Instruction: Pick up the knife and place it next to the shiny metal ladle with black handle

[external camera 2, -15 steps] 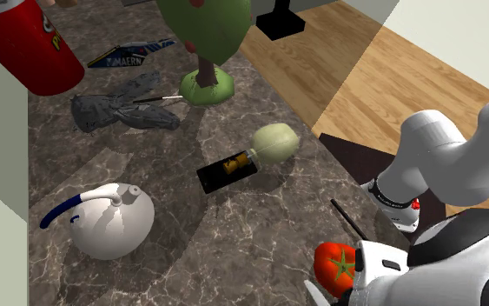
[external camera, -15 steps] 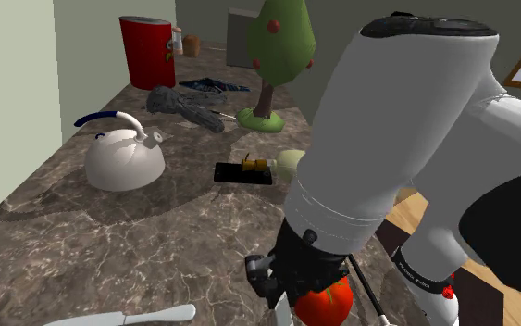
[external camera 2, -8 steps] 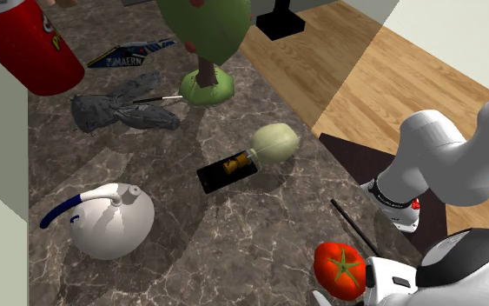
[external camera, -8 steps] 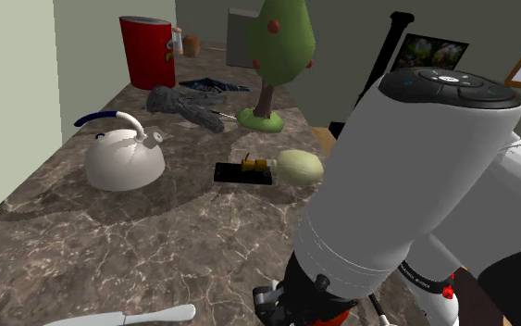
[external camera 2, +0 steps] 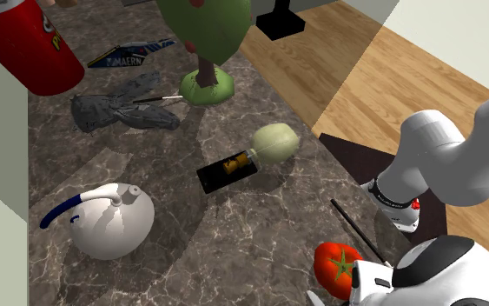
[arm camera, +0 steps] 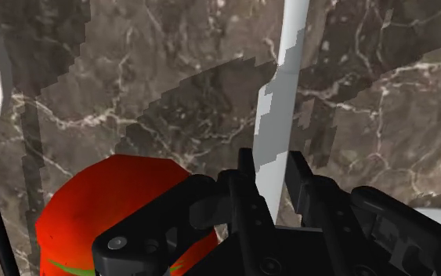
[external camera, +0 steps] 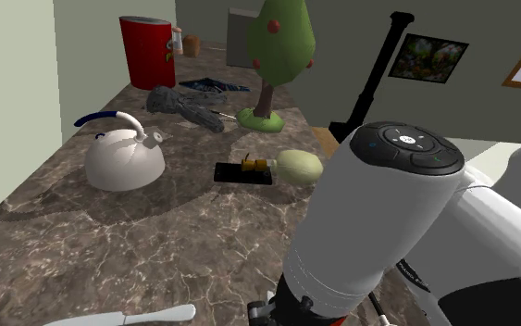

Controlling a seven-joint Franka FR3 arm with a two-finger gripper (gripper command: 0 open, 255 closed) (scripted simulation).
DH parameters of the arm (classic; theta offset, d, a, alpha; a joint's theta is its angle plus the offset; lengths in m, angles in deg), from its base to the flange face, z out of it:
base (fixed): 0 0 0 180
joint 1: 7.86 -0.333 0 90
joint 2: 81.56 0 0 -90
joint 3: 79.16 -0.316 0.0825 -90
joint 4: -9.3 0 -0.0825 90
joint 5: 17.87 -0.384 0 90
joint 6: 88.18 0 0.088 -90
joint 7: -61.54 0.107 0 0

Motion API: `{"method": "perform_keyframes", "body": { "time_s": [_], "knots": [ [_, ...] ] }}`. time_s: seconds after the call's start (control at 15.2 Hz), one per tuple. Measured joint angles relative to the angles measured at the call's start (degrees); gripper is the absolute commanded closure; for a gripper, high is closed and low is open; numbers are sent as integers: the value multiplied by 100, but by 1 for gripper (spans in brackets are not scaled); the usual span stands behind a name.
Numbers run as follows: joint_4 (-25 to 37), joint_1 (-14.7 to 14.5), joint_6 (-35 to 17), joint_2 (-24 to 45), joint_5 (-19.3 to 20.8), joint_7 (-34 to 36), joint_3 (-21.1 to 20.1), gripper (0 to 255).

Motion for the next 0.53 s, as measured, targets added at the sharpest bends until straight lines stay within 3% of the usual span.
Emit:
{"method": "perform_keyframes", "body": {
  "time_s": [0.53],
  "knots": [
    [-223,104,-546,351,129,136,-222,255]
  ]
}}
